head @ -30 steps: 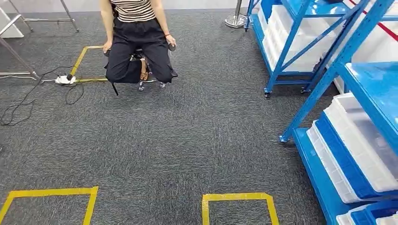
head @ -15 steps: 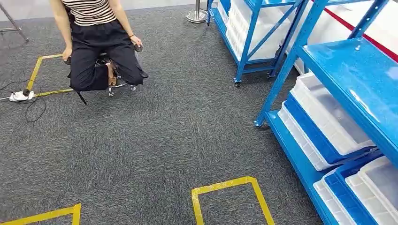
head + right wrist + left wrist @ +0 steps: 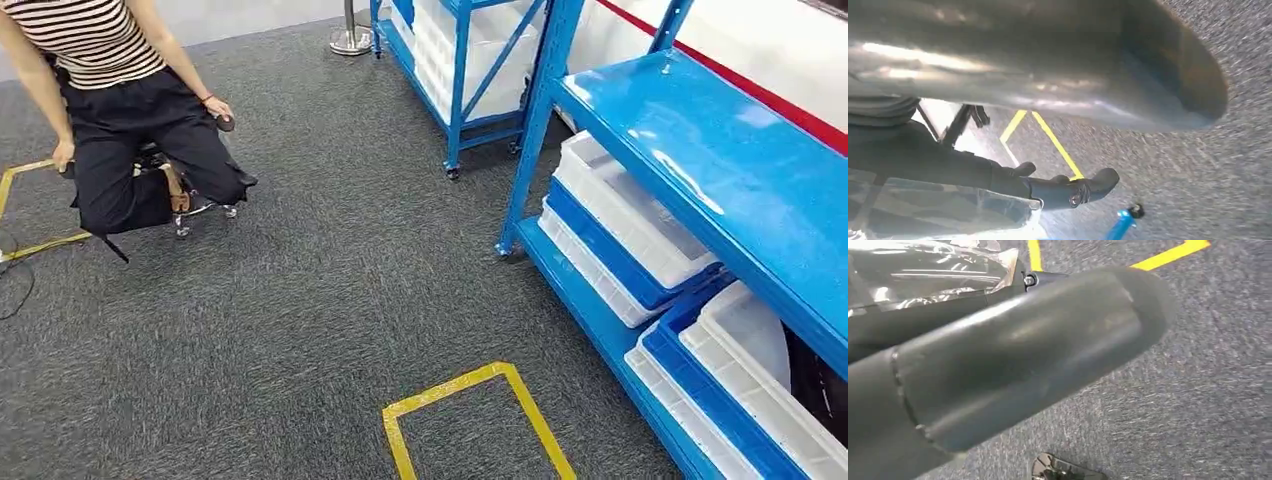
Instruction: Take the parts from the cabinet and place them on the table.
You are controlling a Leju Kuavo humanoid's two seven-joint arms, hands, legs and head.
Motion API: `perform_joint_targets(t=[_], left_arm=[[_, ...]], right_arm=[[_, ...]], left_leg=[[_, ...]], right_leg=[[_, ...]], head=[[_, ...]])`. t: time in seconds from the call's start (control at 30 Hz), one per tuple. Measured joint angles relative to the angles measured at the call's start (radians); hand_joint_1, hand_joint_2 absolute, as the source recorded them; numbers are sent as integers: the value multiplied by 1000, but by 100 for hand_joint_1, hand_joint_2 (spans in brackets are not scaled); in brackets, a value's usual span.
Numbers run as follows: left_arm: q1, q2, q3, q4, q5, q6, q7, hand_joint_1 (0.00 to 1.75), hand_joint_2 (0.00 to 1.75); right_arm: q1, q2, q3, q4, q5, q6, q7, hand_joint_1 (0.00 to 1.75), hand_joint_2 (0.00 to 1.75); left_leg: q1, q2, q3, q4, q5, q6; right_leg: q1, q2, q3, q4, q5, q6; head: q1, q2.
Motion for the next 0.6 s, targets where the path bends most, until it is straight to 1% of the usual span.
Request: perform_joint_targets(t=[0.03,0.07,0.1,0.13,0.17,0.2,0.23,0.27,0.3,0.33,0.37,0.4,0.43,0.47,0.5,0.53,0.57,0.6], left_arm=[[0,1,0,0,0,0,0,0,0],[0,0,0,0,0,0,0,0,0],[-1,1,0,0,0,0,-1,0,0],[-2,1,0,0,0,0,-1,0,0],[-2,0,0,0,0,0,-1,0,0],[-3,0,0,0,0,0,-1,0,0],[-5,-1,0,0,0,0,-1,0,0],[-5,-1,0,0,0,0,-1,0,0],[-4,-1,0,0,-1,0,-1,0,0],[-1,-2,0,0,0,0,-1,0,0],[-1,-1,0,0,-1,0,-1,0,0],[-1,-1,0,0,0,0,-1,0,0],[-2,-1,0,0,0,0,-1,0,0],[-2,-1,0,0,-1,0,-1,0,0],[-2,-2,0,0,-1,0,-1,0,0],[-2,-2,0,0,-1,0,-1,0,0],[-2,-3,0,0,-1,0,-1,0,0],[-2,-3,0,0,-1,0,-1,0,0]], right_arm=[[-1,1,0,0,0,0,0,0,0],[-4,1,0,0,0,0,-1,0,0],[-5,1,0,0,0,0,-1,0,0],[-2,1,0,0,0,0,-1,0,0],[3,2,0,0,0,0,-1,0,0],[6,1,0,0,0,0,-1,0,0],[6,1,0,0,0,0,-1,0,0],[5,1,0,0,0,0,-1,0,0],[2,1,0,0,0,0,-1,0,0],[0,1,0,0,0,0,-1,0,0],[0,2,0,1,0,0,-1,0,0],[2,2,0,1,0,0,-1,0,0],[4,1,0,1,0,0,-1,0,0],[6,1,0,1,0,0,-1,0,0],[6,0,0,1,0,0,-1,0,0],[5,-2,0,1,0,0,-1,0,0],[0,-2,0,1,0,0,-1,0,0],[-2,-2,0,1,0,0,-1,0,0]], left_leg=[[7,-38,33,-75,22,0],[6,-62,41,-92,9,-1],[3,-54,37,-87,8,2],[-2,-46,35,-87,7,7],[-6,-36,35,-87,9,14],[-2,-24,36,-94,14,23],[1,-9,37,-99,19,32],[-2,0,35,-100,19,42],[-4,14,34,-100,19,44],[-8,32,32,-100,19,45],[-9,47,30,-100,19,45],[-10,60,30,-100,19,45],[-10,72,30,-100,19,45],[-10,83,32,-100,18,44],[-10,92,33,-100,18,43],[-10,103,36,-100,17,41],[-17,111,37,-98,13,36],[-18,121,38,-97,12,30]], right_leg=[[0,13,-4,4,-1,2],[10,20,-11,13,-4,9],[4,33,-21,13,-1,13],[1,41,-25,11,1,18],[-4,51,-30,8,5,23],[-3,62,-38,8,4,30],[-3,23,-44,30,-7,30],[1,-22,-70,77,-35,24],[2,-49,-108,154,-72,18],[1,-61,-158,255,-113,15],[0,-65,-192,329,-136,16],[0,-66,-204,359,-139,22],[0,-68,-187,331,-124,29],[0,-73,-146,260,-95,37],[0,-86,-93,160,-60,42],[4,-122,-35,57,-29,42],[13,-159,-13,8,-24,32],[15,-146,-15,8,-18,26]], head=[[1,0],[1,0],[2,0],[0,0],[2,0],[3,0],[2,0],[8,0],[12,0],[11,0],[11,0],[11,0],[11,0],[13,0],[12,0],[13,0],[13,0],[10,0]])
